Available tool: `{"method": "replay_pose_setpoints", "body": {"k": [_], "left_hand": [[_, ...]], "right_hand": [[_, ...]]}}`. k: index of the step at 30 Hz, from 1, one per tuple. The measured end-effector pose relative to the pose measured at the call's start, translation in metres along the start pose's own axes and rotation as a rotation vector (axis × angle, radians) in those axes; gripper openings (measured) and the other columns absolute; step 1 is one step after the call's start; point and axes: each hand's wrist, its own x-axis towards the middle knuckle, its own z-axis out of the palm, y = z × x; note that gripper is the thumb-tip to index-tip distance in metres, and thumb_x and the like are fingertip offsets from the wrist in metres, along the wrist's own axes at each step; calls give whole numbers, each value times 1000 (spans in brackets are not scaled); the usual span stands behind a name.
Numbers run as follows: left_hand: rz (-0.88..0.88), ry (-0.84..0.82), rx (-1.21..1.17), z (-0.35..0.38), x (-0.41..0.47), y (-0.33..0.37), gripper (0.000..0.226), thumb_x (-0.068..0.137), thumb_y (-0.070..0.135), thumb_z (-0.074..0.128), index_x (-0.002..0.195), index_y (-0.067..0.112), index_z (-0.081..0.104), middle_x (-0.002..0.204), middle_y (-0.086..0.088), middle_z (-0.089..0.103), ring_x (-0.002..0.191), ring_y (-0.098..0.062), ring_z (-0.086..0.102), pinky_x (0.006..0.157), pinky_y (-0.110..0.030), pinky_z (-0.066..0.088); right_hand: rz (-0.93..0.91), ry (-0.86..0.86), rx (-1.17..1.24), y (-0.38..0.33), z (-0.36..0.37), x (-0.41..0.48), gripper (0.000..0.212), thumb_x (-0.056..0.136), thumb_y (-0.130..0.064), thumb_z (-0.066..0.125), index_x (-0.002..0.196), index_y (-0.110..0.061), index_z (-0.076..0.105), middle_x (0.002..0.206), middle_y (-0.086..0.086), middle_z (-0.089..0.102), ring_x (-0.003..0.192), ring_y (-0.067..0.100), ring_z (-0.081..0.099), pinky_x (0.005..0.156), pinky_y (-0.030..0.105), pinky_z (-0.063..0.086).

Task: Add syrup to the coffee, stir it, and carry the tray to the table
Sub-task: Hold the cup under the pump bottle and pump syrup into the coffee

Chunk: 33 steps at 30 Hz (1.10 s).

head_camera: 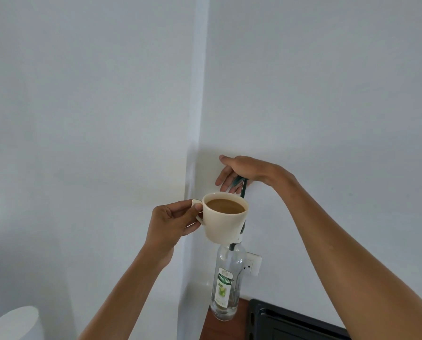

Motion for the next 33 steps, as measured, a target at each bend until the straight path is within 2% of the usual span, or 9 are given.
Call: {"method": "replay_pose_setpoints", "body": {"k": [6,10,12,19,22,28,33], "left_hand": [[0,2,10,-1,5,4,18,90,8,72,87,20,86,91,-11,83,84,-18,81,71,-24,63],[10,-2,5,1,6,5,17,89,8,72,89,18,85,91,-12,83,85,-19,81,71,-24,63],[13,-2,-4,3,6,5,16,89,7,72,90,17,85,91,-12,83,85,-19,81,70,-23,63],[21,8,-13,8,13,8,21,89,6,72,83,21,86,87,-9,83,82,-17,81,69,-22,63],[23,6,-10,8,13,10,24,89,6,72,81,23,86,85,-8,83,80,-16,81,68,-22,62],[16,11,-30,7,17,9,14,90,4,72,94,13,82,88,-10,83,81,-17,81,69,-22,63],[15,9,-24,7,20,9,13,88,7,73,95,14,82,89,-9,83,83,-18,81,70,-23,63]], "right_hand": [[-4,37,9,0,4,1,68,106,-53,27,108,-11,79,106,15,78,83,24,74,90,38,56],[-30,86,29,1,7,-1,64,105,-51,29,104,-13,81,108,16,76,81,22,71,73,32,50],[-46,93,32,4,7,-2,63,105,-50,30,103,-14,81,108,18,77,80,20,68,69,30,46],[-45,108,30,5,6,2,61,105,-47,31,103,-14,81,93,8,71,78,19,62,67,30,45],[-53,117,38,7,6,2,61,104,-48,31,102,-15,82,92,9,71,77,18,61,66,29,45],[-68,132,29,7,8,4,59,104,-48,31,102,-17,82,105,14,74,81,17,63,66,29,45],[-59,144,35,8,8,6,56,104,-46,33,102,-16,81,90,2,73,80,15,65,64,28,46]]}}
